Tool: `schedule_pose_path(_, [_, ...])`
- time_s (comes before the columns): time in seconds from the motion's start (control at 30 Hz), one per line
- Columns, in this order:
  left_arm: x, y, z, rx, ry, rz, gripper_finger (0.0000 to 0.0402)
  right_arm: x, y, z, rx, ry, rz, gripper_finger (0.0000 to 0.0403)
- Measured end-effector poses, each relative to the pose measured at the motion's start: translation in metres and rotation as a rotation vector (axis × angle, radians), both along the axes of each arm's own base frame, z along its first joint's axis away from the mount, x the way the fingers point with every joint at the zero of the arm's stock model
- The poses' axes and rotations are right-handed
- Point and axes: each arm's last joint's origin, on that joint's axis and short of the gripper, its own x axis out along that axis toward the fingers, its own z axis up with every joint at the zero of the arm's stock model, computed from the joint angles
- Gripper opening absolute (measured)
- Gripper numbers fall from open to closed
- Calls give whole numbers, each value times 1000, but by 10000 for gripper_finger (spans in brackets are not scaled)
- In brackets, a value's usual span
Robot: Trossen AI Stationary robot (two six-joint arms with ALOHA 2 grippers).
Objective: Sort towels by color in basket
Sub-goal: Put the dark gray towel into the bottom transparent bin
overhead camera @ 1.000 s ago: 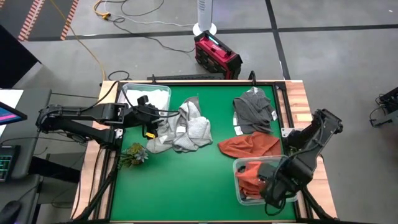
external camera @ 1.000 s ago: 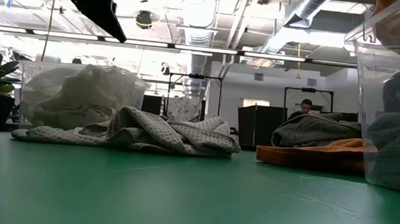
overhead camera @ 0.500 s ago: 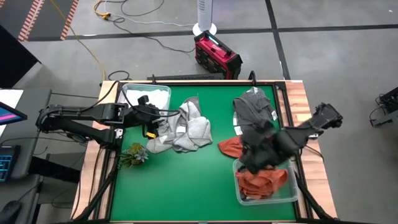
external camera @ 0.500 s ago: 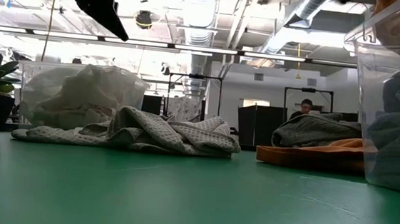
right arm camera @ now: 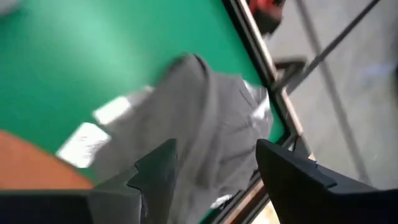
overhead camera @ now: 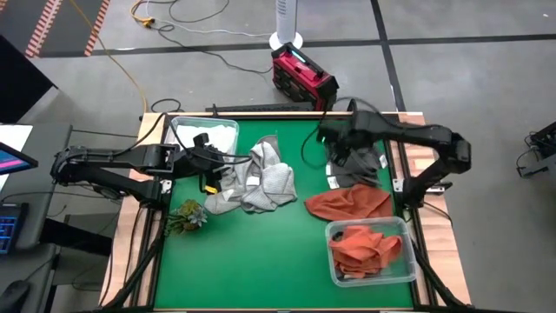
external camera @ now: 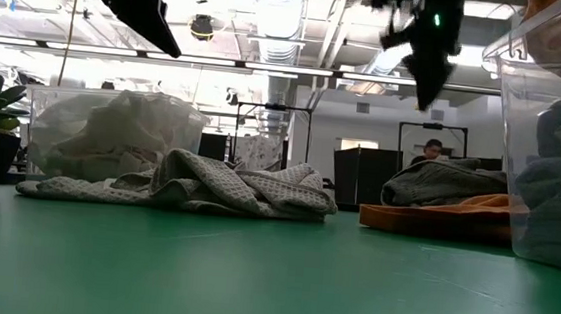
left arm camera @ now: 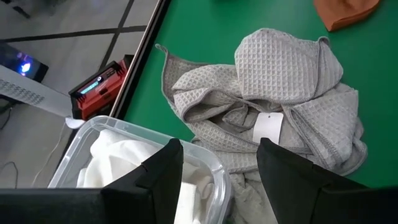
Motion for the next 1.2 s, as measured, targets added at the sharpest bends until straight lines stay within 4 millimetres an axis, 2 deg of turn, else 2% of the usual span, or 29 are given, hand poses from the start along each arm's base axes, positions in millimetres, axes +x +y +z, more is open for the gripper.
schedule_pose_path(0.1, [0, 0, 0, 10, 6, -10, 196, -19, -32, -20, 24, -11, -85, 255])
schedule_pose_path(0.2, [1, 0, 1, 18, -1, -17, 196, -35, -53, -39, 74, -44, -129, 255])
schedule_pose_path(0.33, [1, 0, 1, 27, -1, -24, 196, -48, -68, -63, 158, -66, -111, 255])
schedule_pose_path(0.47, [1, 0, 1, 27, -2, -24, 196, -52, -73, -88, 271, -86, -61, 245])
schedule_pose_path(0.57, [1, 0, 2, 24, -6, -21, 196, -53, -72, -100, 316, -67, -57, 202])
schedule_pose_path(0.7, [2, 0, 2, 21, -18, -18, 196, -50, -64, -103, 350, -63, -26, 93])
schedule_pose_path(0.77, [2, 0, 2, 19, -19, -16, 196, -47, -57, -100, 385, -81, 6, 36])
schedule_pose_path(0.9, [2, 0, 2, 14, -22, -12, 196, -39, -36, -74, 491, -203, 96, 33])
schedule_pose_path(1.07, [2, 0, 2, 5, -29, -3, 196, -38, 3, -18, 480, -399, 243, 35])
schedule_pose_path(1.2, [2, 0, 2, 3, -30, -2, 196, -54, 39, 35, 456, -605, 361, 34])
